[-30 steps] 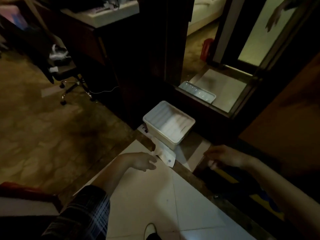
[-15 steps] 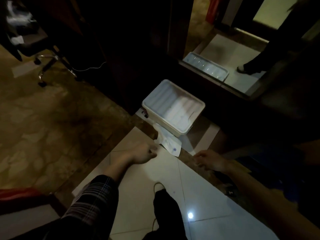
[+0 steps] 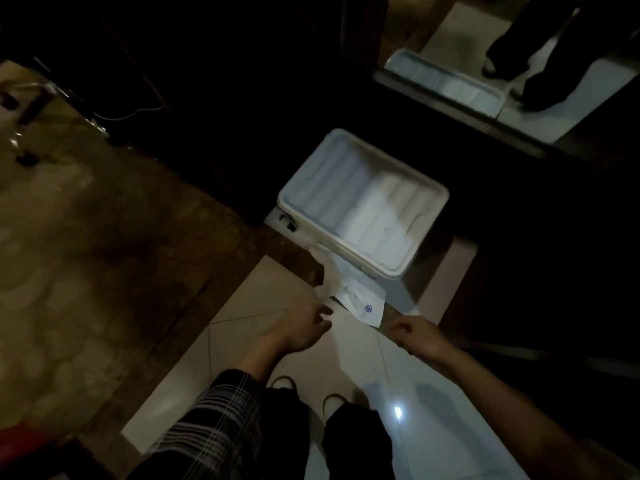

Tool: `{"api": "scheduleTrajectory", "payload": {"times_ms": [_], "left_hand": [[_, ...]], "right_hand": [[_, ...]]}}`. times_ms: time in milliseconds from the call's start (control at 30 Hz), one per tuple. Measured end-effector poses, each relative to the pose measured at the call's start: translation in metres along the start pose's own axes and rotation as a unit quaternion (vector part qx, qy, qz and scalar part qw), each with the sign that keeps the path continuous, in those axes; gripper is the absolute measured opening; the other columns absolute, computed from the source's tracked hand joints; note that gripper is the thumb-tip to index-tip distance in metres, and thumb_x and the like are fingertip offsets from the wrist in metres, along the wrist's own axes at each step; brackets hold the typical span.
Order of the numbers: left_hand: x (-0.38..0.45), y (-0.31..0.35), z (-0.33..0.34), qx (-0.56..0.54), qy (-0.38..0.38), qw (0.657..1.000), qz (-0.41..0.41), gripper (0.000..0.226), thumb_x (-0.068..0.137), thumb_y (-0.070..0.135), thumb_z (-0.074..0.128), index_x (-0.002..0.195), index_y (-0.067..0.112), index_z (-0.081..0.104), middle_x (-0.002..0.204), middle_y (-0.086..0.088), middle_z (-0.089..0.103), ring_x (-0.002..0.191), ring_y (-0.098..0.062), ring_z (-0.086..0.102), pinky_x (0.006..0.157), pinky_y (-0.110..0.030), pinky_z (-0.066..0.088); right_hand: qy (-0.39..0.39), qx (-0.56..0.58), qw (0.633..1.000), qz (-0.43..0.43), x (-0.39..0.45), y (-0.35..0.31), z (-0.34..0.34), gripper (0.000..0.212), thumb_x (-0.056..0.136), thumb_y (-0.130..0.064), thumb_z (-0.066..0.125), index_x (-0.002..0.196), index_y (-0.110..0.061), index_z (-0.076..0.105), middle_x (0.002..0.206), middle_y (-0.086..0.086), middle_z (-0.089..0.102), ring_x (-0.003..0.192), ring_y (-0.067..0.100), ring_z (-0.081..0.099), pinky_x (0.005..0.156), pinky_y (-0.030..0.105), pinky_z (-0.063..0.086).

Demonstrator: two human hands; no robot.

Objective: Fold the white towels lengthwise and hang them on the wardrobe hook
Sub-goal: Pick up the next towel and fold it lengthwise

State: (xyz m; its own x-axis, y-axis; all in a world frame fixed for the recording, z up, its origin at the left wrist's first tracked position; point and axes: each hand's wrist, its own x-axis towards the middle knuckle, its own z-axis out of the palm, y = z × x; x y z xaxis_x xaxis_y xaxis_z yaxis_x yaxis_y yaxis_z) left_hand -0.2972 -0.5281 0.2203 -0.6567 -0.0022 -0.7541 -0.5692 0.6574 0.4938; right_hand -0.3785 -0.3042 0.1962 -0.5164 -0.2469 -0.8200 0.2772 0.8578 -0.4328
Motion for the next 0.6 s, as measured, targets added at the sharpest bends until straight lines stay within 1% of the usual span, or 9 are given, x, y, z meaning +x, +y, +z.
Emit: {"api": "scheduleTrajectory", "payload": {"times_ms": [67, 167, 267, 333, 367, 433, 467, 500, 600], "left_hand": [[0.037, -0.027, 0.007, 0.008, -0.015, 1.000, 0.002, 0.038, 0.097, 0.028, 0.045, 0.134, 0.016, 0.047, 0.130, -0.009, 0.055, 0.112, -0.021, 0.056, 0.093, -0.029, 0.043], [0.095, -0.073, 0.020, 0.022, -0.025, 0.999, -0.004, 0.038, 0.098, 0.025, 0.045, 0.134, 0.014, 0.047, 0.127, -0.010, 0.057, 0.108, -0.021, 0.058, 0.090, -0.030, 0.044], [0.149, -0.115, 0.036, 0.045, -0.030, 0.999, -0.003, 0.038, 0.098, 0.024, 0.043, 0.134, 0.013, 0.046, 0.128, -0.012, 0.056, 0.109, -0.021, 0.057, 0.092, -0.030, 0.043], [0.186, -0.140, 0.051, 0.063, -0.028, 0.998, 0.011, 0.038, 0.099, 0.023, 0.043, 0.134, 0.012, 0.047, 0.131, -0.011, 0.054, 0.113, -0.022, 0.056, 0.093, -0.029, 0.041], [0.205, -0.152, 0.058, 0.072, -0.025, 0.997, 0.026, 0.038, 0.098, 0.022, 0.043, 0.134, 0.011, 0.048, 0.131, -0.011, 0.054, 0.114, -0.022, 0.055, 0.092, -0.026, 0.040], [0.244, -0.172, 0.076, 0.073, -0.016, 0.996, 0.053, 0.036, 0.098, 0.020, 0.045, 0.132, 0.011, 0.051, 0.131, -0.010, 0.056, 0.115, -0.022, 0.054, 0.085, -0.020, 0.037], [0.263, -0.182, 0.085, 0.069, -0.012, 0.996, 0.060, 0.036, 0.097, 0.020, 0.045, 0.131, 0.012, 0.052, 0.132, -0.010, 0.056, 0.116, -0.021, 0.054, 0.084, -0.018, 0.036], [0.283, -0.191, 0.095, 0.060, -0.010, 0.996, 0.060, 0.036, 0.097, 0.021, 0.046, 0.132, 0.013, 0.051, 0.134, -0.010, 0.054, 0.118, -0.021, 0.052, 0.085, -0.018, 0.035], [0.340, -0.213, 0.121, 0.051, -0.009, 0.997, 0.061, 0.042, 0.097, 0.024, 0.048, 0.138, 0.018, 0.043, 0.144, -0.009, 0.041, 0.127, -0.023, 0.044, 0.095, -0.025, 0.036]], "right_hand": [[0.003, 0.007, 1.000, 0.012, 0.033, 0.011, 0.020, 0.022, 0.087, -0.002, 0.057, 0.109, -0.006, 0.062, 0.087, 0.008, 0.056, 0.062, 0.005, 0.047, 0.045, 0.006, 0.037], [0.003, 0.016, 0.999, 0.028, 0.087, 0.030, 0.055, 0.022, 0.086, 0.004, 0.055, 0.105, -0.005, 0.060, 0.085, 0.012, 0.055, 0.060, 0.012, 0.045, 0.050, 0.018, 0.034], [0.012, -0.004, 1.000, 0.028, 0.145, 0.051, 0.087, 0.028, 0.086, 0.004, 0.056, 0.114, 0.004, 0.059, 0.089, 0.014, 0.055, 0.067, 0.015, 0.048, 0.050, 0.016, 0.033], [0.028, -0.008, 0.999, 0.017, 0.186, 0.069, 0.108, 0.029, 0.086, 0.003, 0.057, 0.115, 0.004, 0.059, 0.094, 0.016, 0.059, 0.074, 0.017, 0.052, 0.052, 0.013, 0.036], [0.033, -0.014, 0.999, 0.008, 0.206, 0.076, 0.118, 0.030, 0.086, 0.001, 0.059, 0.116, 0.002, 0.060, 0.098, 0.017, 0.061, 0.081, 0.019, 0.055, 0.056, 0.012, 0.039], [0.038, -0.040, 0.998, -0.008, 0.246, 0.094, 0.134, 0.033, 0.087, -0.005, 0.062, 0.119, -0.003, 0.059, 0.111, 0.015, 0.062, 0.098, 0.021, 0.059, 0.074, 0.018, 0.045], [0.045, -0.053, 0.998, -0.011, 0.265, 0.103, 0.141, 0.035, 0.087, -0.008, 0.063, 0.121, -0.005, 0.058, 0.118, 0.014, 0.060, 0.106, 0.023, 0.058, 0.084, 0.022, 0.045], [0.053, -0.063, 0.996, -0.015, 0.283, 0.113, 0.147, 0.037, 0.087, -0.010, 0.063, 0.123, -0.006, 0.057, 0.122, 0.014, 0.059, 0.111, 0.024, 0.056, 0.089, 0.025, 0.043], [0.090, -0.077, 0.993, -0.023, 0.333, 0.142, 0.164, 0.042, 0.086, -0.011, 0.064, 0.127, -0.009, 0.053, 0.128, 0.013, 0.057, 0.116, 0.024, 0.054, 0.092, 0.025, 0.041]]}}
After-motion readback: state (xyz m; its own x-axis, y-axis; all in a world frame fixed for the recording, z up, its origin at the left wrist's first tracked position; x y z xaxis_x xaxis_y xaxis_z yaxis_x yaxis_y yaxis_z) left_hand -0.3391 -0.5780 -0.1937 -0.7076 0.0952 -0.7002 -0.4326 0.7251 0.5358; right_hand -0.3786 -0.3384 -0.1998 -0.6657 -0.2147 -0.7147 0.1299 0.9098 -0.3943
